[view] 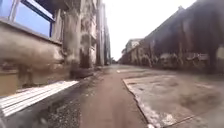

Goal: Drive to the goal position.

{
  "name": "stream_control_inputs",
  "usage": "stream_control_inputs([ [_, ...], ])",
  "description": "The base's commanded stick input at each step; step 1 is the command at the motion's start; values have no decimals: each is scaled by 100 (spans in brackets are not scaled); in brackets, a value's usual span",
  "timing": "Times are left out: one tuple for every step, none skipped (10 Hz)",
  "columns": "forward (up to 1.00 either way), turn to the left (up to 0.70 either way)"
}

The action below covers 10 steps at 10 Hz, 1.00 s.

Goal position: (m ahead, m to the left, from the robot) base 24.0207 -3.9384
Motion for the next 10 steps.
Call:
stream_control_inputs([
  [70, 32],
  [70, 0],
  [70, 0],
  [70, 0],
  [70, 0],
  [70, 0],
  [70, 0],
  [70, 0],
  [70, 0],
  [70, 0],
])
